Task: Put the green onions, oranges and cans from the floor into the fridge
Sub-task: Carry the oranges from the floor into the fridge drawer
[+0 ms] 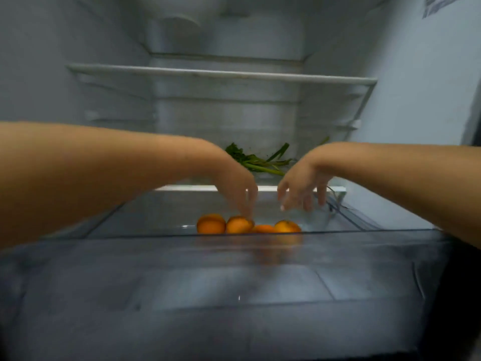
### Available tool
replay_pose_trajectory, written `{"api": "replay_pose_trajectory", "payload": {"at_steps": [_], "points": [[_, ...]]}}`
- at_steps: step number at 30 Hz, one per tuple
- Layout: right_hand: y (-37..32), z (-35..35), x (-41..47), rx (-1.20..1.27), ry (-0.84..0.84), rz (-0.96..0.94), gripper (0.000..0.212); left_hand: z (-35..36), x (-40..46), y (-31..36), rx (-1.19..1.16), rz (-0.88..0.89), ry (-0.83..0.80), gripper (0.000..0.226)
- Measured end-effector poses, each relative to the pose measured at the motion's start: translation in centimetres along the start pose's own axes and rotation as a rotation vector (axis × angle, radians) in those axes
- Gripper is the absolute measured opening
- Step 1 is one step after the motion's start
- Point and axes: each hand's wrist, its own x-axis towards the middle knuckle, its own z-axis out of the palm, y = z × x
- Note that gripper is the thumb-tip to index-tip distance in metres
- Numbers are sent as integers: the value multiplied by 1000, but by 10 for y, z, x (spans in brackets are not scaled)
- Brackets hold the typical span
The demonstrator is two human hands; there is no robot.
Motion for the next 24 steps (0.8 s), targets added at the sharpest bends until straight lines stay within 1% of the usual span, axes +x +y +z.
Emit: {"api": "replay_pose_trajectory", "payload": {"at_steps": [2, 4, 6, 8, 9, 10, 12, 17, 20, 22, 24], "points": [[-11, 1, -27, -5, 120, -89, 41, -8, -38, 4, -41, -69, 140, 29], [-24, 10, -54, 12, 273, -186, 31, -5, -81, 14, -58, -173, 319, 29], [-39, 27, -79, 8, 519, -303, 26, 9, -124, 25, -83, -277, 495, 30], [-56, 51, -103, -39, 813, -410, 27, 35, -164, 38, -119, -384, 655, 27], [-64, 65, -116, -71, 929, -449, 27, 50, -183, 47, -143, -434, 717, 25], [-72, 79, -128, -96, 1004, -484, 27, 66, -202, 57, -166, -483, 757, 24], [-90, 106, -148, -147, 1060, -566, 26, 96, -241, 75, -212, -570, 786, 23], [-148, 169, -195, -355, 1080, -755, 29, 162, -347, 111, -307, -769, 754, 21], [-189, 212, -223, -496, 1066, -878, 28, 201, -410, 127, -318, -896, 727, 28], [-219, 242, -249, -498, 1062, -941, 30, 229, -450, 141, -316, -973, 714, 32], [-251, 273, -277, -425, 1027, -1008, 31, 258, -490, 159, -312, -1043, 698, 33]]}}
